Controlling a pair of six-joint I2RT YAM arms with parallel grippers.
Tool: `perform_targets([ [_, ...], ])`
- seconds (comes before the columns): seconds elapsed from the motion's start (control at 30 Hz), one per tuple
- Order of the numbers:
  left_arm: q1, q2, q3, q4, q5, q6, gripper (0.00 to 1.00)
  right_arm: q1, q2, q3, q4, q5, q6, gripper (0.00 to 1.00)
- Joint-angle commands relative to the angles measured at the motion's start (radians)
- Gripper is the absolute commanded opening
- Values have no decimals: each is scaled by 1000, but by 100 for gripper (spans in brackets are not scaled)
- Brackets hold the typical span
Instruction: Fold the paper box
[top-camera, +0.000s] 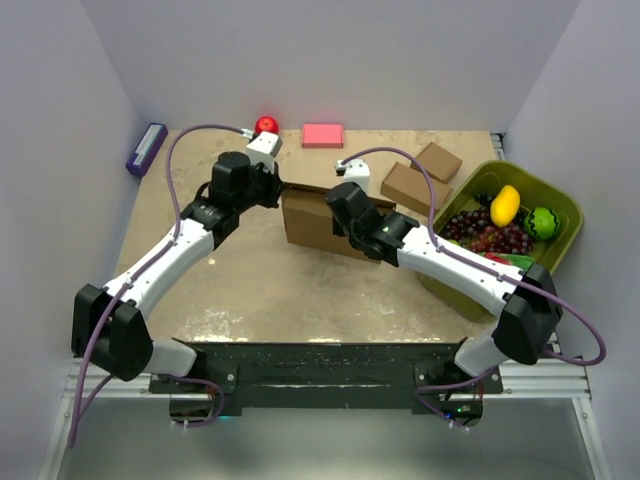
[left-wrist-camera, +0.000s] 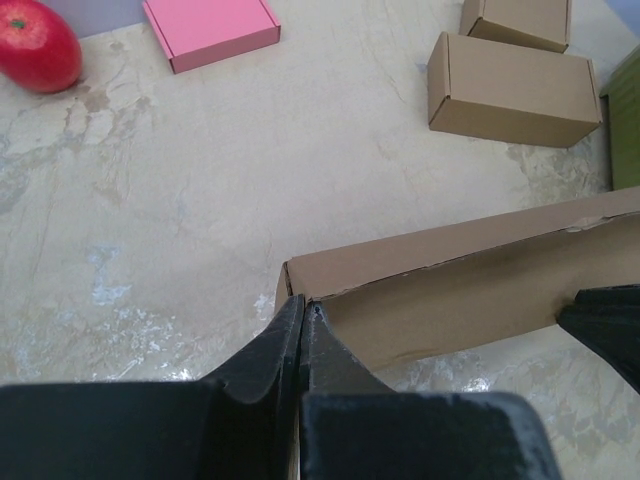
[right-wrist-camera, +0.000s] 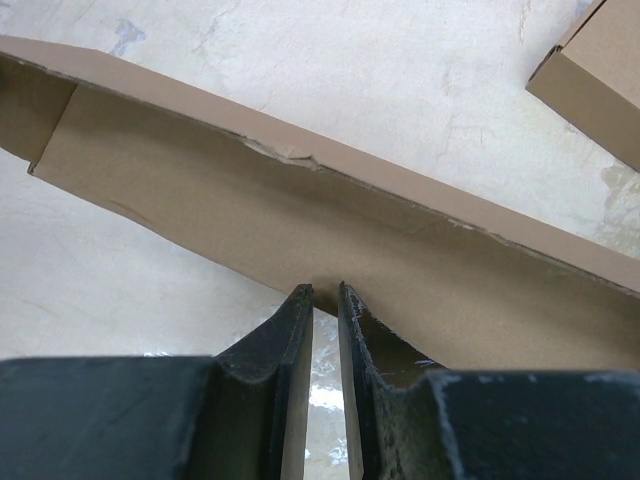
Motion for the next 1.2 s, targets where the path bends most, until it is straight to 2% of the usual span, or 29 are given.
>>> perform_targets([
  [0.0, 4, -30, -89, -78, -20, 63, 0, 1, 18, -42, -128, -13, 20, 20],
  [0.2, -22, -32, -137, -73, -42, 95, 0, 1, 23, -42, -120, -23, 22, 20],
  [0.53, -60, -16, -155, -124, -192, 115, 0, 1, 15, -39, -117, -42, 16, 21],
  [0.63, -73, -12, -164, -131, -194, 108, 0, 1, 6, -17, -131, -79, 5, 25],
  [0.87, -76, 19, -118, -159, -204, 81, 0, 1, -19, 95, -249, -308, -39, 52],
  [0.97, -76, 25, -117, -160, -204, 80, 0, -1, -55, 112, -269, -403, -47, 57],
  [1.17, -76, 31, -112, -167, -194, 81, 0, 1, -111, 165, -273, -492, -13, 57],
])
